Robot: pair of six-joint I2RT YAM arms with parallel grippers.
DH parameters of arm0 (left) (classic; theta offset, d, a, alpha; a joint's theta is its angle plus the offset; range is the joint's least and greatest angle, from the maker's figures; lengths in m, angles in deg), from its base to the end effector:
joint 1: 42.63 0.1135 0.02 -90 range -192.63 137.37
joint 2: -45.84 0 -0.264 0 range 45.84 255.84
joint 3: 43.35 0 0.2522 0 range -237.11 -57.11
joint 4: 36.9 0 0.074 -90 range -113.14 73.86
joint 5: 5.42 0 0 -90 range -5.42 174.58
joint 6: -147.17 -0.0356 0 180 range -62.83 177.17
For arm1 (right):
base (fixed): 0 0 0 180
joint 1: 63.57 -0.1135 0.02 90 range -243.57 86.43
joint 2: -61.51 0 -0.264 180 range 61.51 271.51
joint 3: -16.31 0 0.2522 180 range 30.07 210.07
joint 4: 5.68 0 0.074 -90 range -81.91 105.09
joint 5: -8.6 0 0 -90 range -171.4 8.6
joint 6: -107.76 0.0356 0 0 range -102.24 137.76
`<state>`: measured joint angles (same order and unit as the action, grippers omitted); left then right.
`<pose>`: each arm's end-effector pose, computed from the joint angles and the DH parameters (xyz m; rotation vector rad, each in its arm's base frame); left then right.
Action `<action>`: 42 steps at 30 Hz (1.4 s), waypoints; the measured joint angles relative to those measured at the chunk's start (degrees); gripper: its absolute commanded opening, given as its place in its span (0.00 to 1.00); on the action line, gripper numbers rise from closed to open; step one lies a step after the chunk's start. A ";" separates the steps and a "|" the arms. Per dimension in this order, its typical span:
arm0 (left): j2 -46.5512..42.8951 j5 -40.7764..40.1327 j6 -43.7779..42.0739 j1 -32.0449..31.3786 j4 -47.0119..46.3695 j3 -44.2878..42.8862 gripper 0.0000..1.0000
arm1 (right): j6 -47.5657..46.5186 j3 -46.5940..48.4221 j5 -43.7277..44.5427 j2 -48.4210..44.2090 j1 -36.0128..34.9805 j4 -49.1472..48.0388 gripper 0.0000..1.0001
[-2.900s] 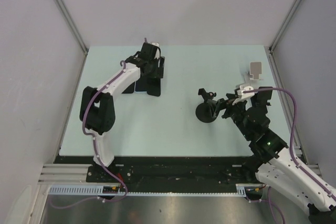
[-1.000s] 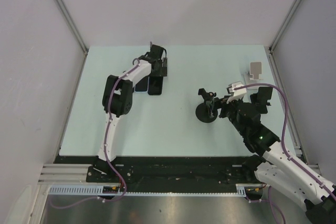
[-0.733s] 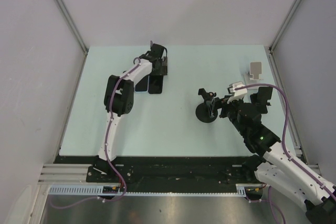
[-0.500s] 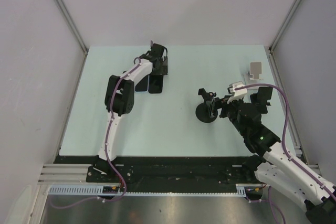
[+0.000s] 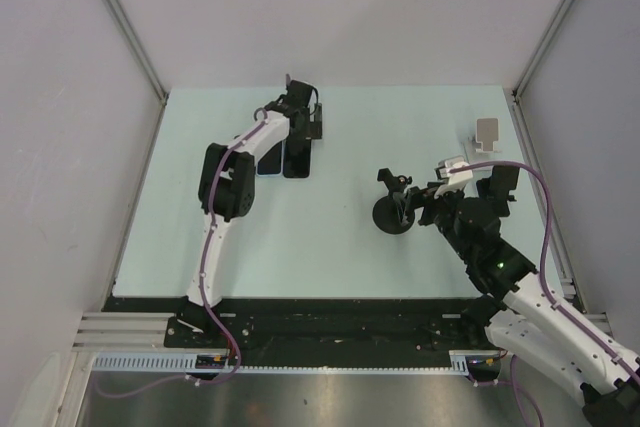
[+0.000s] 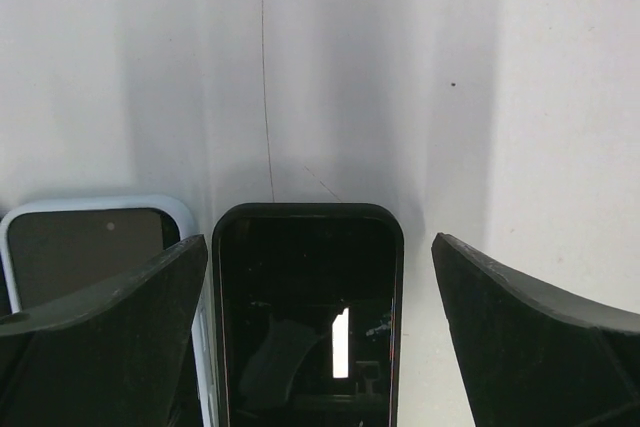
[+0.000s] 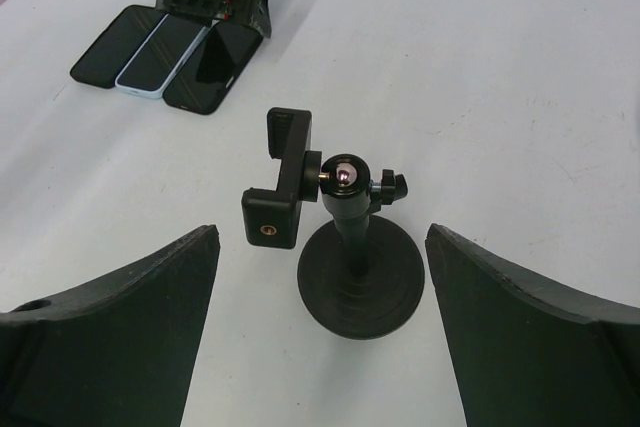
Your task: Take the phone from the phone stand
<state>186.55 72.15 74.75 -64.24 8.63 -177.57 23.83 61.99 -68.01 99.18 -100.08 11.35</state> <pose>0.5066 -0.1924 0.1664 -0.0056 2.4495 -0.0314 0.1400 0.0934 0.2929 -0.2865 1.7125 0.3466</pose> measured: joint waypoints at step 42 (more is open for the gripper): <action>-13.75 4.07 9.42 -10.99 -8.66 24.11 1.00 | 3.63 5.09 -0.31 -0.63 0.39 9.46 0.89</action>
<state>172.80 76.22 84.17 -75.23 -0.02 -153.46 27.45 67.09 -68.32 98.54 -99.68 20.82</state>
